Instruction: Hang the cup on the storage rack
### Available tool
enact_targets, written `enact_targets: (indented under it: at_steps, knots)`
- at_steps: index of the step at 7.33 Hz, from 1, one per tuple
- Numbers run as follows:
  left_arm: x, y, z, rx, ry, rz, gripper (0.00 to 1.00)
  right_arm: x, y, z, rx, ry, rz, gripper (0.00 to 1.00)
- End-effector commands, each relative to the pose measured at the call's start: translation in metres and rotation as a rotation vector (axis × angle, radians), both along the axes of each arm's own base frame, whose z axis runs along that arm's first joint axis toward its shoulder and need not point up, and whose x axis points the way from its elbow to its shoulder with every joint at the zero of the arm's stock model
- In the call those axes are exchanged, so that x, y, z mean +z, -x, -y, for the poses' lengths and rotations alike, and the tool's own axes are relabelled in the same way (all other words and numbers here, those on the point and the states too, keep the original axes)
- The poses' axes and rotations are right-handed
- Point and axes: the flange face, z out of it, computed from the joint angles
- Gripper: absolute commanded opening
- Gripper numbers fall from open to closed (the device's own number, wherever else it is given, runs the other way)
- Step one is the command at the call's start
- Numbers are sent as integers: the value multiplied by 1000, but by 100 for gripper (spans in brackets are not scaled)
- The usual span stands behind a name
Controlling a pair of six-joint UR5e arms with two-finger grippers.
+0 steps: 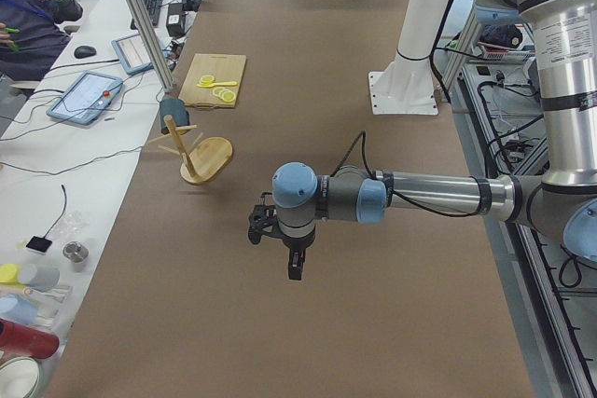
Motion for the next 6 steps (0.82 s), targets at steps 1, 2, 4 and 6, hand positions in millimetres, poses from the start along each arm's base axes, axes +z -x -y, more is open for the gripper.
enact_targets:
  at_steps: [1,2,4,6]
  knots:
    - [-2,1,-2,-1,-3,-1,99,0,0,-1,2,5,6,100]
    - [-2,0,-2,-1,-3,-4,99,1,0,-1,3,9,6,100]
    - [-1,0,-2,0,0,-5,99,4,0,-5,2,20,3,100]
    - [-1,-1,-1,2,0,-5,99,6,0,-6,2,23,2,100]
